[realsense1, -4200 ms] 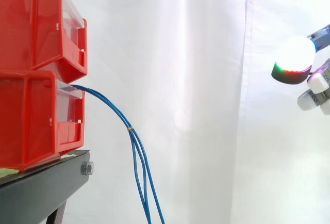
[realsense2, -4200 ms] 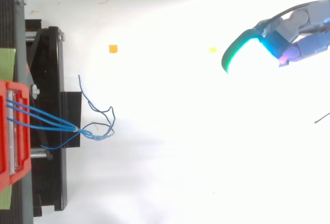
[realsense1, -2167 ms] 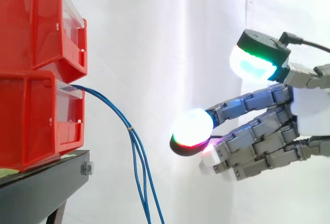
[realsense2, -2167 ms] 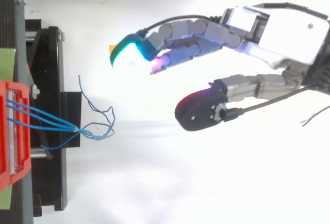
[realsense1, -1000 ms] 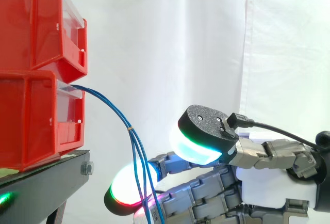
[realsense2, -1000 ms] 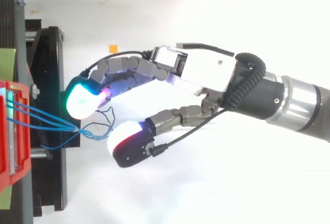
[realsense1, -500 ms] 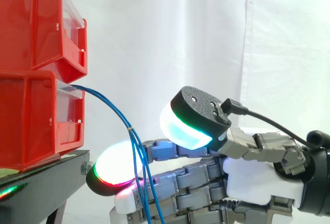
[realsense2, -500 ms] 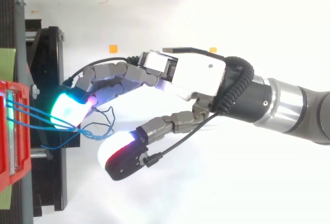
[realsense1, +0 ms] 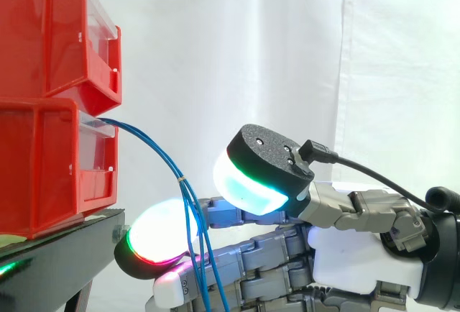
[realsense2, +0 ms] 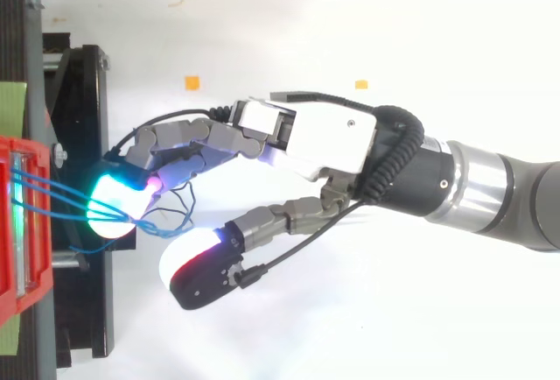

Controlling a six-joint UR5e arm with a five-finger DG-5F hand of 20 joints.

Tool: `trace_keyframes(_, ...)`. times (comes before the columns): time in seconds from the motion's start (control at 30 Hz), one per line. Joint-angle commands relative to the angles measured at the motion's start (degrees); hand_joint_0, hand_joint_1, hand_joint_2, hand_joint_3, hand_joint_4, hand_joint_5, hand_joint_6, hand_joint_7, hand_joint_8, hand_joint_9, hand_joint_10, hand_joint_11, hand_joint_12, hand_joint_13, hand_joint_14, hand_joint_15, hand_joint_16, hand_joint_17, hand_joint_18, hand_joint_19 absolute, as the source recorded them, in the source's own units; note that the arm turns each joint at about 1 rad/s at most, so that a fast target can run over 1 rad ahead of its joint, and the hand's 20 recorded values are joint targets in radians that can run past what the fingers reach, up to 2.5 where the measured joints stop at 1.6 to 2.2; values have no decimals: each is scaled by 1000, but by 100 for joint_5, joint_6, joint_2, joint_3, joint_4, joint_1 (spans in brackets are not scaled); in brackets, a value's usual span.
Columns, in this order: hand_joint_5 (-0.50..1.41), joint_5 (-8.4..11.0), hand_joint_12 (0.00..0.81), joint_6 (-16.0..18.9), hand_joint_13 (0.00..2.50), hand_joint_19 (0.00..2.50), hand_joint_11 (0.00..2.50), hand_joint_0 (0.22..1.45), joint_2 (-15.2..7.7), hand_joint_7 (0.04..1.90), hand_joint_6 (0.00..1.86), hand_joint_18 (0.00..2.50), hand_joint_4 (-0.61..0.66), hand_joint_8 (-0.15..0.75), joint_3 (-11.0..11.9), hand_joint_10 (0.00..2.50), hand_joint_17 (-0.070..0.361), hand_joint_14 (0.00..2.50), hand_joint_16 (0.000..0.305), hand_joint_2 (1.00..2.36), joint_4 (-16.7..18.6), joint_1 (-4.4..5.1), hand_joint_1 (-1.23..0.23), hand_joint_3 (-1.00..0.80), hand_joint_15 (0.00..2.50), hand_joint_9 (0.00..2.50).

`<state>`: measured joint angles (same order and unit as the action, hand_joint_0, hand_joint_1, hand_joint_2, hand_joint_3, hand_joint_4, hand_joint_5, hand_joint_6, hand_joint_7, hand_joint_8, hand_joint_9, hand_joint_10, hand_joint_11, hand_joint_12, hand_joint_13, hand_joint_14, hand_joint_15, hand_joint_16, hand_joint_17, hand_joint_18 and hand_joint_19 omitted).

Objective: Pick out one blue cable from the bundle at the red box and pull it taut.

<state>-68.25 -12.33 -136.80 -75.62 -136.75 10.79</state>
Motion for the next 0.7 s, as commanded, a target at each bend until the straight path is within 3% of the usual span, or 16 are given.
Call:
trace_keyframes(0.0,-183,-4,317,29,520,393,385,585,-5,1046,503,356,149,255,3,14,106,7,47,1012,8,11,-630,-400,171,713)
trace_keyframes(0.37,-181,-101,318,258,528,403,392,579,-101,1053,503,359,149,256,47,14,107,7,47,1011,52,20,-610,-410,180,718)
trace_keyframes(0.67,-175,-224,318,231,535,403,395,583,-101,1075,503,366,145,263,126,14,107,8,47,1011,79,-15,-600,-407,186,731)
